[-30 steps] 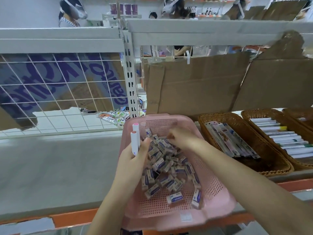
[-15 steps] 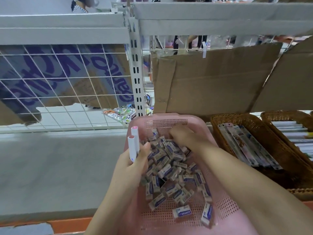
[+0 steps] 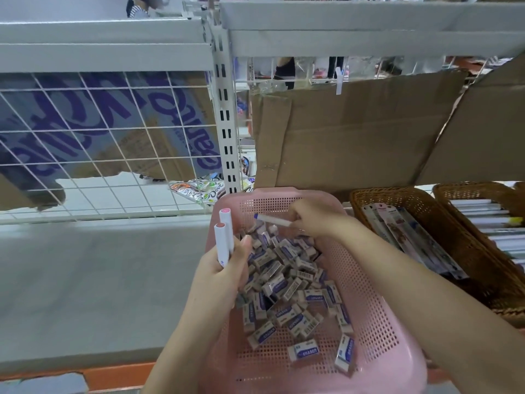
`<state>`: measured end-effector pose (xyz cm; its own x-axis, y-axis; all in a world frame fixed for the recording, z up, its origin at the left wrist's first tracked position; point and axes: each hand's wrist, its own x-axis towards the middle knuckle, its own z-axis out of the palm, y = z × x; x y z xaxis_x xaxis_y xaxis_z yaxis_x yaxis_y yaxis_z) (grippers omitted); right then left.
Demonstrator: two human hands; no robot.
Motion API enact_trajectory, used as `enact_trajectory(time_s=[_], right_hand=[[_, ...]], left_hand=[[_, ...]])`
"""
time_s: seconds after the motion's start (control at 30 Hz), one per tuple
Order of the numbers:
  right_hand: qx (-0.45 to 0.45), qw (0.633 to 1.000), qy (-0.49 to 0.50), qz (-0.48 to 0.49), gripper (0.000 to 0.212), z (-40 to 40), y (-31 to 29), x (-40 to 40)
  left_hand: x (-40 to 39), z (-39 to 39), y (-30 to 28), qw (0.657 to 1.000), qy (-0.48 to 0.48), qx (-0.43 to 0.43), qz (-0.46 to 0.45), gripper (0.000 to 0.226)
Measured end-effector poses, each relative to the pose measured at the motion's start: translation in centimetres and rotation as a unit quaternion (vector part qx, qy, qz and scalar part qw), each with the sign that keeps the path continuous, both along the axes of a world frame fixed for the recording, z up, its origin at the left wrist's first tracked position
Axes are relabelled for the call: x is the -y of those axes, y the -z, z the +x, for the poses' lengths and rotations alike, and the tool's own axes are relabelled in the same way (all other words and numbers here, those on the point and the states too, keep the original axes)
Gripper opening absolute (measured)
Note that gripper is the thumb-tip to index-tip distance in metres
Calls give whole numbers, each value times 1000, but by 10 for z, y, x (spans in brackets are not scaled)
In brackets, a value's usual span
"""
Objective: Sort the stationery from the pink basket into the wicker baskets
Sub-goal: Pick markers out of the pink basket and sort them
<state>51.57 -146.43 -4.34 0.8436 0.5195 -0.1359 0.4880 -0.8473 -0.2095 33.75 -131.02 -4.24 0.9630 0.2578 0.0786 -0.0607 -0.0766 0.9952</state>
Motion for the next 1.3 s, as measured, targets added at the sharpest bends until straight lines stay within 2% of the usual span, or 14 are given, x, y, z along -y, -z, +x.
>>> enact_trajectory(time_s=[0.17, 0.27, 0.37, 0.43, 0.57, 0.67, 0.73, 0.93, 1.07, 1.2, 1.3], right_hand=[[-58, 988, 10, 141, 12, -26, -17, 15], [-96, 961, 11, 261, 12, -53, -25, 21], [-135, 939, 5, 316, 11, -81, -32, 25], [-126, 942, 0, 311, 9, -95, -37, 28], [-67, 968, 1, 241, 6, -117, -54, 38], [-15, 985, -27, 171, 5, -133, -73, 42], [-6, 985, -52, 165, 5, -145, -87, 39], [41, 981, -78, 174, 12, -165, -108, 27], [32, 977, -67, 199, 15, -174, -108, 25], [-30, 948, -42, 313, 15, -180, -112, 36], [-26, 934, -35, 355, 13, -186, -113, 35]], left_hand=[[2, -3, -2, 1000, 8, 11, -1, 46], [5, -4, -5, 1000, 15, 16, -11, 48], [7, -5, -7, 1000, 13, 19, 1, 42], [8, -7, -7, 1000, 9, 21, 9, 42], [8, -13, -8, 998, -12, 47, 48, 44], [9, -18, -10, 993, -13, 79, 84, 45], [9, -21, -10, 989, 3, 88, 115, 42], [16, -29, -11, 966, 82, 86, 230, 25], [22, -35, -12, 966, 89, 105, 219, 20], [20, -38, -7, 967, 90, 98, 215, 26], [21, -38, -7, 975, 78, 92, 187, 19]])
